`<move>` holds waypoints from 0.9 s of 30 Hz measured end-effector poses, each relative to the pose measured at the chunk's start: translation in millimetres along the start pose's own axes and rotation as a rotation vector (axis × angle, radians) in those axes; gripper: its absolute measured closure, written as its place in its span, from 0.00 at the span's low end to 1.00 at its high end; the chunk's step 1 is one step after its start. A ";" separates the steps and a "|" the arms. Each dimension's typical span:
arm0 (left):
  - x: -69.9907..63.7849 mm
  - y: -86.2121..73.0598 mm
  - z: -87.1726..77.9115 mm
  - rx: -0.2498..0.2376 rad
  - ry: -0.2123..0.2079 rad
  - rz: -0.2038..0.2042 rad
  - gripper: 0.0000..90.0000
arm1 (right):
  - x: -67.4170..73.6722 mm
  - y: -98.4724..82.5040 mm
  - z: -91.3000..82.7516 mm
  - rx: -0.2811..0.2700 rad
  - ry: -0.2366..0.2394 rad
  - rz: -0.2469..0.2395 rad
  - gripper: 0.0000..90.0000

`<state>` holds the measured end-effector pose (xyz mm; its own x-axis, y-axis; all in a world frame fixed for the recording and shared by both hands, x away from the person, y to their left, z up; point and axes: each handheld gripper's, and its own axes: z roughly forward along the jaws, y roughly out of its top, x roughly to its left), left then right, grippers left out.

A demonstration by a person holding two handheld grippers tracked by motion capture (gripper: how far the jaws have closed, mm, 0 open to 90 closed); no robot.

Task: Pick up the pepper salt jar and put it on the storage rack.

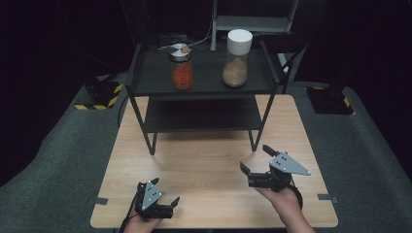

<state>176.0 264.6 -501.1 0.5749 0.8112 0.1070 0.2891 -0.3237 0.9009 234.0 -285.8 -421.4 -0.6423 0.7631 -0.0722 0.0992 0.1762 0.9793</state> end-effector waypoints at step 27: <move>5.2 -3.4 0.2 -0.023 -0.004 -0.039 0.01 | -5.3 -63.4 6.2 0.187 -0.050 0.027 0.00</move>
<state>178.1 269.8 -503.7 0.5668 0.8209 0.0697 0.2935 -0.2802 0.9140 235.9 -297.1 -484.3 -0.5997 0.7980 -0.0597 0.2583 0.2636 0.9294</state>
